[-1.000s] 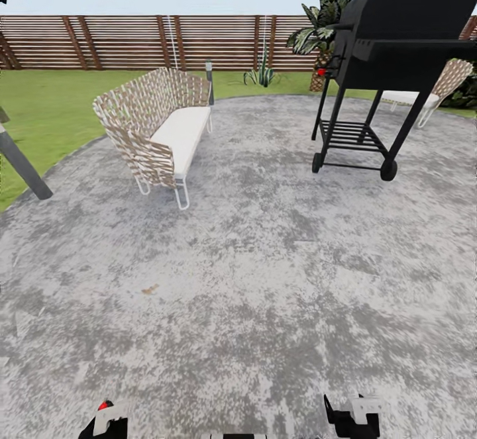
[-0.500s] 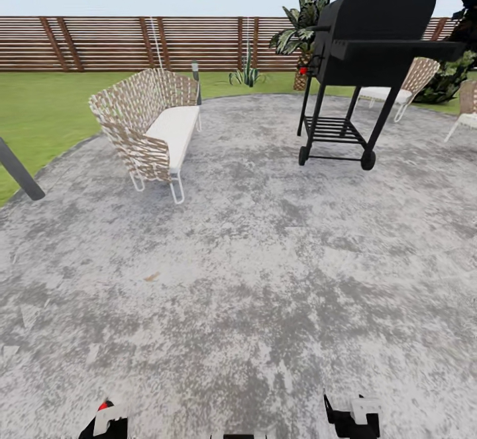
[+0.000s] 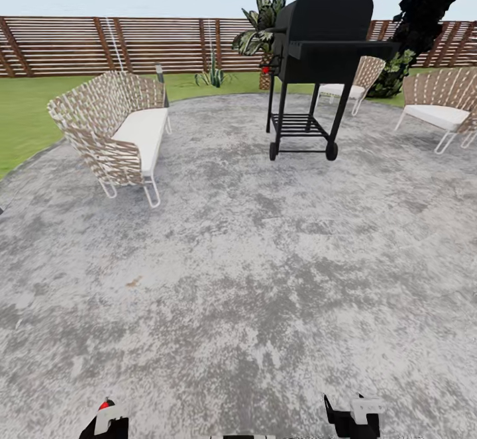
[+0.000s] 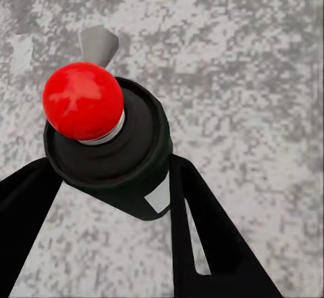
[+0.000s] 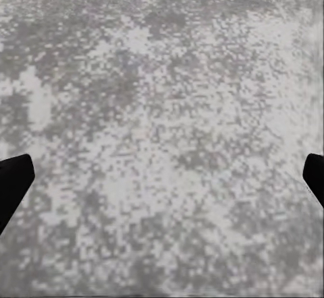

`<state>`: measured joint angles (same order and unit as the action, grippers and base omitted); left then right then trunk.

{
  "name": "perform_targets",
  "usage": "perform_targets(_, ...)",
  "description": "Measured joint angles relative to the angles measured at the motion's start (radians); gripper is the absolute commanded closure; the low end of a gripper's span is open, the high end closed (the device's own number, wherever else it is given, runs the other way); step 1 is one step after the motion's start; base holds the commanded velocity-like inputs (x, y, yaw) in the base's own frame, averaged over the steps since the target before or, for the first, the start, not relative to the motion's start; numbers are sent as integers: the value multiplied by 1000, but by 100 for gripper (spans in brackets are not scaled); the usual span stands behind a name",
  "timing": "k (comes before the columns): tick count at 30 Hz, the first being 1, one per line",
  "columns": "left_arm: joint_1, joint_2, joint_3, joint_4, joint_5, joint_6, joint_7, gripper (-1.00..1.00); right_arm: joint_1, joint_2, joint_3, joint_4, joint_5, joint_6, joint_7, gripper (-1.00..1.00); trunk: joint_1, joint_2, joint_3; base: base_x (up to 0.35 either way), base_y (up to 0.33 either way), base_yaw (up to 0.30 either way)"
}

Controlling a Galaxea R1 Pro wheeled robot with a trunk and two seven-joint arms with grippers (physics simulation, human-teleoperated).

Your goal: In the garden, pick up the pesticide atomizer on the floor and spray pesticide onto both trees until each tree trunk is fully covered.

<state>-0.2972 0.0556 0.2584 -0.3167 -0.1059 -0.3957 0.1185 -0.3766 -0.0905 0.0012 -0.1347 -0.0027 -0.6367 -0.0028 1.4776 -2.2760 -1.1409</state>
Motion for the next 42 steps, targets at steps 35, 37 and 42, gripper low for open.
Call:
perform_targets(35, 0, 0, 0, 4, 3, 0, 2, 100, 0, 0, 0, 0, 0, 0, 0, -100, -15, 28, 21, 0, 0, -300)
perform_targets(37, 0, 0, 0, 3, 2, 0, 2, 100, 0, 0, 0, 0, 0, 0, 0, -100, -15, 28, 21, 0, 0, -300)
perform_targets(42, 0, -1, 0, 3, -1, 0, 1, 100, 0, 0, 0, 0, 0, 0, -1, -100, -15, 28, 21, -52, -73, -300)
